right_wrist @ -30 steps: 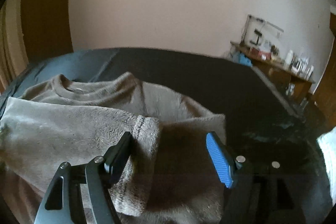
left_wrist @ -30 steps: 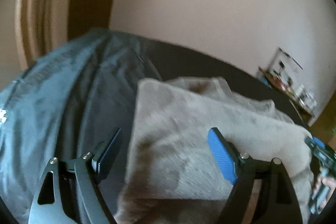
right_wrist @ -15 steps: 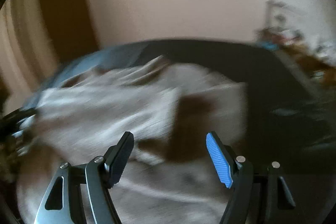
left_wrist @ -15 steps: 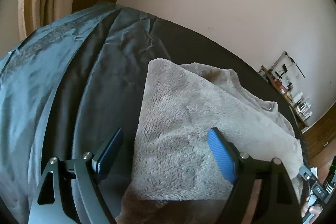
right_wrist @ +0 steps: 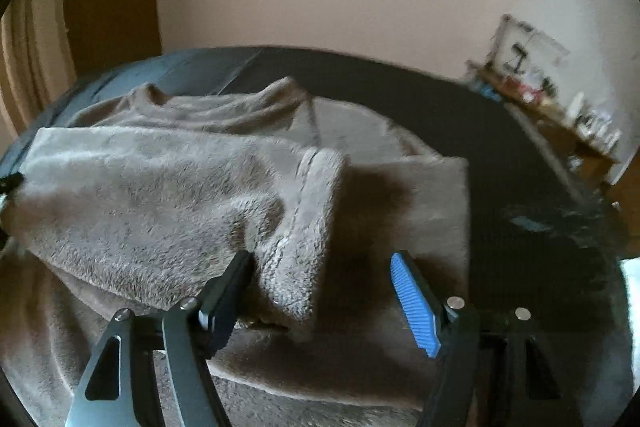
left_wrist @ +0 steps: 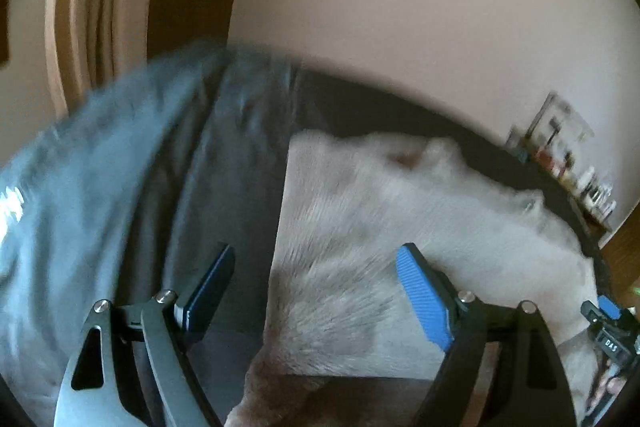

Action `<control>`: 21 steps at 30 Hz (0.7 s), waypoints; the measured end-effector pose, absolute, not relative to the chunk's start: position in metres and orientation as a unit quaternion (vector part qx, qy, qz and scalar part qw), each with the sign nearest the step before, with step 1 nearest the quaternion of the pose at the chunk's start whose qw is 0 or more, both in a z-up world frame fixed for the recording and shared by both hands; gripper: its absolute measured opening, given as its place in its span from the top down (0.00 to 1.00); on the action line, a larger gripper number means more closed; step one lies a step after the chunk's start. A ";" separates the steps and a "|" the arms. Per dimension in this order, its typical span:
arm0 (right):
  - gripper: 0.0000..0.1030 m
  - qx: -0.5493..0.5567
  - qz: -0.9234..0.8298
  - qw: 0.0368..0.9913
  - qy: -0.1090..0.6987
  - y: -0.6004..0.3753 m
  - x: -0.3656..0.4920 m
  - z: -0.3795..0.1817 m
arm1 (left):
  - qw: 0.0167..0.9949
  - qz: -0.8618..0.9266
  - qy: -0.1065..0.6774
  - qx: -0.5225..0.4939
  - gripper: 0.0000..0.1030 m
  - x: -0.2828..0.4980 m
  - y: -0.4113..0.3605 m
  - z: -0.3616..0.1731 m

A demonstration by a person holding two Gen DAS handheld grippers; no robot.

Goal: Fold clothes

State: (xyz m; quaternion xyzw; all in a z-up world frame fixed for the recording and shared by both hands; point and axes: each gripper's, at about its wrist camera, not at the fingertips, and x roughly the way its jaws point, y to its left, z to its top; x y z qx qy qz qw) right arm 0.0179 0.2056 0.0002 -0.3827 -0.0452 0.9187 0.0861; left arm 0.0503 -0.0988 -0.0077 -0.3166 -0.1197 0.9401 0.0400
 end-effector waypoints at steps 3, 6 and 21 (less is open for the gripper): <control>0.29 -0.341 0.936 0.076 -0.054 0.193 0.033 0.017 | 0.099 0.962 -0.080 -0.243 0.11 0.069 -0.079 0.006; 0.29 -0.343 0.938 0.019 -0.046 0.182 0.033 0.022 | 0.149 0.948 -0.039 -0.280 0.08 0.058 -0.056 -0.006; 0.21 -0.433 0.901 -0.025 -0.006 0.193 0.005 -0.025 | 0.132 0.890 -0.029 -0.436 0.01 0.010 -0.049 -0.048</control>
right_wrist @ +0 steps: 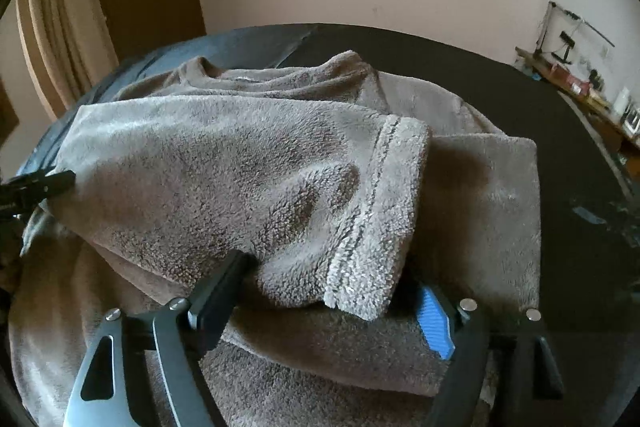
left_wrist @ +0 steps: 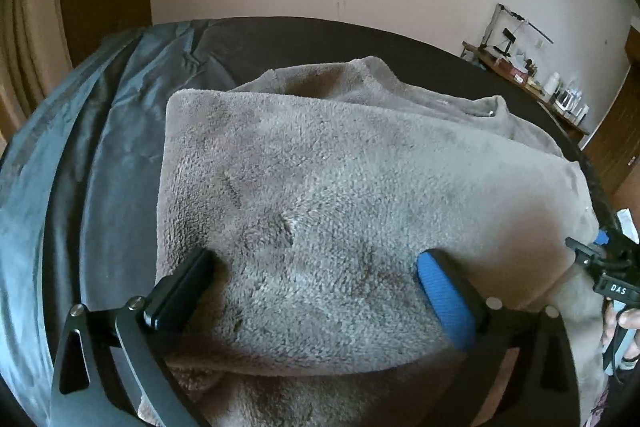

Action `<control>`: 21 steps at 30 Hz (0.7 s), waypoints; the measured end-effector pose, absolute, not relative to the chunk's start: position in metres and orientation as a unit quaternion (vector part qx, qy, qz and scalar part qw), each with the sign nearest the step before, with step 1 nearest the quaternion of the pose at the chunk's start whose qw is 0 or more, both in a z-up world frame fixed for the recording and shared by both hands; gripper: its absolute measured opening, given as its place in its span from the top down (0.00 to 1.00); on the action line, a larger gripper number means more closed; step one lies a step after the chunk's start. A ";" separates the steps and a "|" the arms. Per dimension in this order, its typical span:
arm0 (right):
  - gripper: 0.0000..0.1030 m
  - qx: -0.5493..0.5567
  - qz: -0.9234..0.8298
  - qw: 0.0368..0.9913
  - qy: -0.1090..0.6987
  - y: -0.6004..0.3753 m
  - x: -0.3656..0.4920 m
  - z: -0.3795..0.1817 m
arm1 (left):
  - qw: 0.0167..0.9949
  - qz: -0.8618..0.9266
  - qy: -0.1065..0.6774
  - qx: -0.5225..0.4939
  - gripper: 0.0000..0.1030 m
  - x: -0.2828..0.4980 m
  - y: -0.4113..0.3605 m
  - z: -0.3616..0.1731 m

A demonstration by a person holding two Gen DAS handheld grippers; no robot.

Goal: Fold clothes

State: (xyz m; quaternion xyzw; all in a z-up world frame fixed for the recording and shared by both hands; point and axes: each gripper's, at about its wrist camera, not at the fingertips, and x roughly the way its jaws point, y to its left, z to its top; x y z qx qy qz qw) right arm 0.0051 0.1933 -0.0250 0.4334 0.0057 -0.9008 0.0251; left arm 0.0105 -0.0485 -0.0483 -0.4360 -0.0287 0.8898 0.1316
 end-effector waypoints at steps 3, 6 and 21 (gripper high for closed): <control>0.20 0.433 -0.901 0.028 0.000 0.197 0.009 -0.022 | 0.127 0.890 -0.022 -0.437 0.01 0.008 -0.048 -0.048; 0.20 0.433 -0.901 0.026 0.004 0.197 0.009 -0.022 | 0.125 0.890 -0.018 -0.438 0.01 0.005 -0.046 -0.048; 0.19 0.374 -0.919 0.119 -0.018 0.215 0.137 0.015 | 0.195 0.887 -0.033 -0.418 0.01 0.088 -0.101 -0.034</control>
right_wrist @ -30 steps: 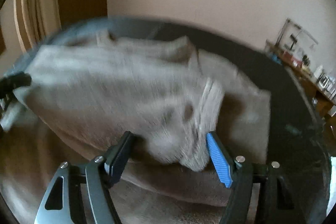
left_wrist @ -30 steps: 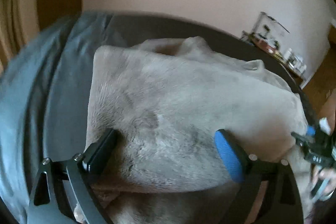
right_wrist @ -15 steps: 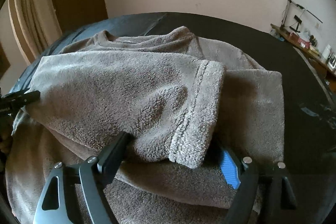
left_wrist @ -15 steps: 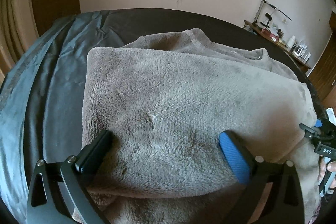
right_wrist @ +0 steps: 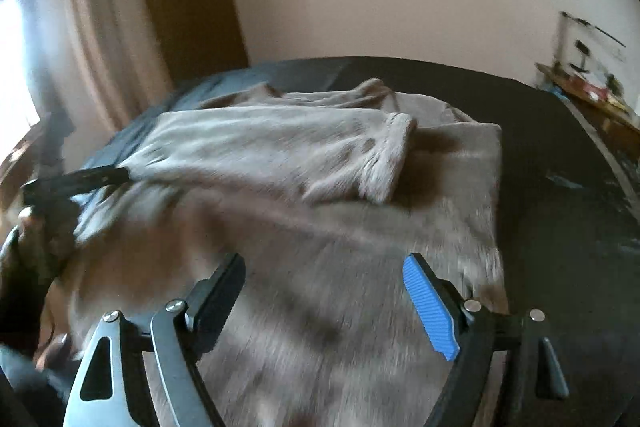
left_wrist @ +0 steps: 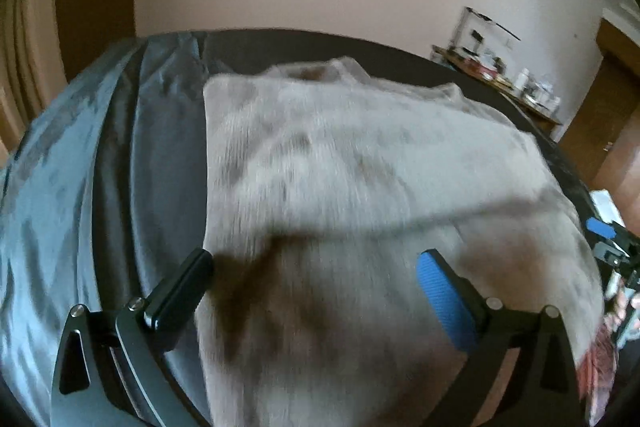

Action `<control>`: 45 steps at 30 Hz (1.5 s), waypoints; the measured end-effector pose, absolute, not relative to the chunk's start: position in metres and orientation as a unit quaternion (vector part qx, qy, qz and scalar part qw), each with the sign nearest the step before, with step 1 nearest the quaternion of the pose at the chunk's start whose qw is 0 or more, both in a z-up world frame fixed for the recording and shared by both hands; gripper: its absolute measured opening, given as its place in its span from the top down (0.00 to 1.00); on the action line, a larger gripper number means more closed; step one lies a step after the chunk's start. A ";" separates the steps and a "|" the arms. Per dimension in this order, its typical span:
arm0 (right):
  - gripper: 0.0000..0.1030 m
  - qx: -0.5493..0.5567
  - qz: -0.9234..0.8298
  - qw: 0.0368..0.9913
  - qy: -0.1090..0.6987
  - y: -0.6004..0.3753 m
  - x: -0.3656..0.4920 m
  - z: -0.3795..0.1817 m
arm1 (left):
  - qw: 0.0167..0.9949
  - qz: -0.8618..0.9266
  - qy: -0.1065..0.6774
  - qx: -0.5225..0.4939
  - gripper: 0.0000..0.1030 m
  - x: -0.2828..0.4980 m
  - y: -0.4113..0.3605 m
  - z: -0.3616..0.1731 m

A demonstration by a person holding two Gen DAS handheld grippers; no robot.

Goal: Fold clothes

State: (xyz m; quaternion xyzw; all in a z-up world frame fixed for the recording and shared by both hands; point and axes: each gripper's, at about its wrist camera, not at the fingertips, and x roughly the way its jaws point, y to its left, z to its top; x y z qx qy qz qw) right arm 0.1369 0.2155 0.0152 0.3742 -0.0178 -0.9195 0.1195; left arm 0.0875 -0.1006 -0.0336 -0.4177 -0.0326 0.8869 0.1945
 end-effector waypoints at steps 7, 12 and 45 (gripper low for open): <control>0.19 0.370 -0.917 0.150 -0.003 0.218 0.203 0.010 | 0.217 0.880 -0.048 -0.420 0.01 0.156 -0.137 -0.033; 0.19 0.370 -0.915 0.161 -0.001 0.217 0.240 0.000 | 0.228 0.884 -0.036 -0.405 0.01 0.205 -0.158 -0.031; 0.19 0.424 -0.876 0.205 -0.105 0.277 0.270 -0.090 | 0.350 0.862 0.138 -0.340 0.01 0.259 -0.129 -0.125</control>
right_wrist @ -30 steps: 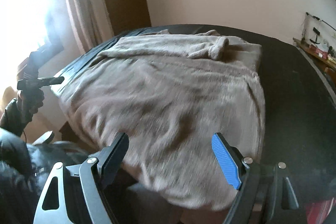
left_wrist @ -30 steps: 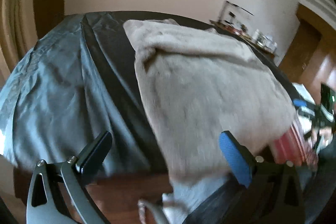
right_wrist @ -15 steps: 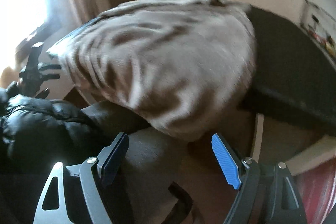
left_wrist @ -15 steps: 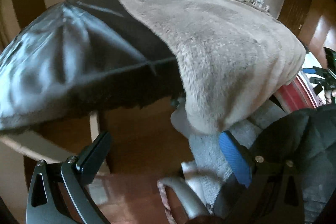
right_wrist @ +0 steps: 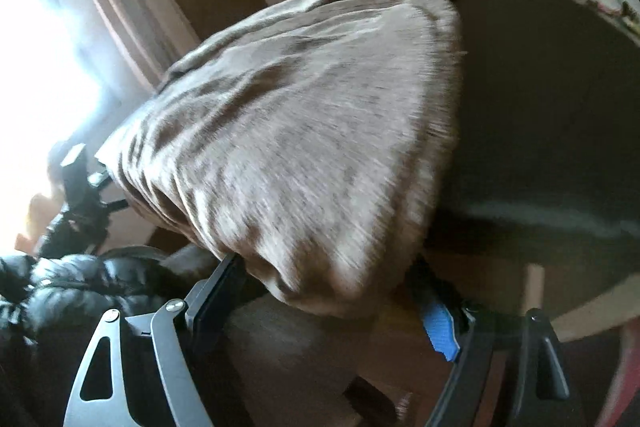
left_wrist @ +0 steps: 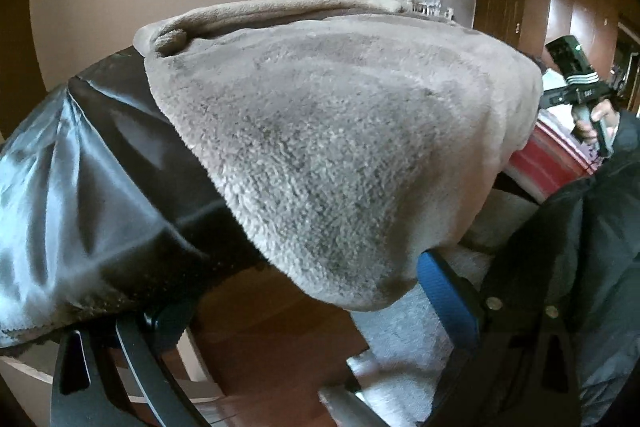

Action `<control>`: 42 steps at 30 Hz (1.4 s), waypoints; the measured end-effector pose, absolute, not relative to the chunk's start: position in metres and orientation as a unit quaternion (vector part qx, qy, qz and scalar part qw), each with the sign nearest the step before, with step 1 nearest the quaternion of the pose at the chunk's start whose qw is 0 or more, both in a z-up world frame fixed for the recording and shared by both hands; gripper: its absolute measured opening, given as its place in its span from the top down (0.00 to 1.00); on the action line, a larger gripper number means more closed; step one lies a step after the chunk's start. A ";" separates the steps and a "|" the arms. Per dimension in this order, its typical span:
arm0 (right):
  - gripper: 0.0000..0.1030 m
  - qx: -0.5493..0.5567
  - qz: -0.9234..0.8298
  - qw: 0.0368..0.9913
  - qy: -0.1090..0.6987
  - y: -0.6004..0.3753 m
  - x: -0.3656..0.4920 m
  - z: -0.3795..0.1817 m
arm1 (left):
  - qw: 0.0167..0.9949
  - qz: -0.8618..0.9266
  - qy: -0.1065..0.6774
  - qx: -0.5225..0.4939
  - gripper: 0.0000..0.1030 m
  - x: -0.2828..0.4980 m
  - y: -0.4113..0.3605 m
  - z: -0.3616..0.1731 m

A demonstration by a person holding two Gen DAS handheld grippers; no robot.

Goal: Fold clothes

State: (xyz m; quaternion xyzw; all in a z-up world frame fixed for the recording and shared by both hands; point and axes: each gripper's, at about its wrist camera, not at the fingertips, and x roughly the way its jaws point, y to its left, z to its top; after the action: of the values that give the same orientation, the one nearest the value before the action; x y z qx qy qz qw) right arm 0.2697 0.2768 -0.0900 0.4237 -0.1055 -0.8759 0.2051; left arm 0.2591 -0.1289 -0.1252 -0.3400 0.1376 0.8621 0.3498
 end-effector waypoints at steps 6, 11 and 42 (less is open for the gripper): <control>0.19 0.426 -0.872 0.237 -0.056 0.244 0.272 -0.089 | 0.363 0.852 0.152 -0.345 0.01 0.259 -0.119 -0.126; 0.22 0.415 -0.874 0.248 -0.043 0.235 0.279 -0.083 | 0.364 0.851 0.150 -0.347 0.01 0.260 -0.120 -0.125; 0.77 0.307 -0.899 0.311 -0.022 0.214 0.308 -0.015 | 0.430 0.818 0.119 -0.363 0.89 0.298 -0.102 -0.034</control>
State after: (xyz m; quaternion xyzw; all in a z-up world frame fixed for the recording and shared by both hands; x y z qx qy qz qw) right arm 0.3082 0.2142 -0.0151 0.3066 -0.0219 -0.8993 0.3111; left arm 0.2982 -0.1023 -0.0338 -0.3629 0.1191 0.8183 0.4296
